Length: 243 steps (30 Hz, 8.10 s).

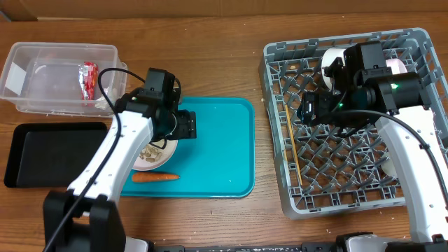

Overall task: Sort waste into correct bins and load items into the dishwasher
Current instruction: 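Lower the left gripper to the white plate and grasp its rim, then lift the white plate and swing it left over the black tray, then tilt the plate with the left gripper to dump rice and shells, then carry the empty plate back and set it on the teal tray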

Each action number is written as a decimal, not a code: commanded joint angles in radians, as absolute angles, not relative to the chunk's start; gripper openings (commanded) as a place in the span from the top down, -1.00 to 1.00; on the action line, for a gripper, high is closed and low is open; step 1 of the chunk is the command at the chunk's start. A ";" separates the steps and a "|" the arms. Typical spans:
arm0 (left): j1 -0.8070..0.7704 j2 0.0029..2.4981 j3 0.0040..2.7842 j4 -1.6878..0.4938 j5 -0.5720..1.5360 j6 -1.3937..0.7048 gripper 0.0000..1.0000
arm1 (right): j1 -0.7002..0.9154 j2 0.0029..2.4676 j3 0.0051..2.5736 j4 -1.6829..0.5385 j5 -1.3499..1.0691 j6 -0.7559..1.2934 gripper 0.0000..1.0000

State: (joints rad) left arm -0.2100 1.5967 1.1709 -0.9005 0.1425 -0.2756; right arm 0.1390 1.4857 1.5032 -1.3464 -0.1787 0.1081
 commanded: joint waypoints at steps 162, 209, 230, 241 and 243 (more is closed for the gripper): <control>0.350 1.826 1.654 -1.330 0.252 -0.051 0.92 | 0.137 1.484 1.498 -1.428 -0.180 0.107 -0.88; 0.935 1.825 1.653 -1.468 1.220 0.322 0.92 | 0.137 1.484 1.498 -1.434 -0.180 0.107 -0.87; 0.383 1.786 1.653 -1.504 1.024 0.353 0.91 | 0.137 1.484 1.498 -1.448 -0.180 0.108 -0.88; -0.260 1.848 1.652 -1.227 0.286 -0.150 0.92 | 0.137 1.484 1.498 -1.450 -0.180 0.107 -0.89; -0.342 1.876 1.652 -1.210 0.186 -0.224 0.92 | 0.137 1.484 1.498 -1.451 -0.180 0.107 -0.89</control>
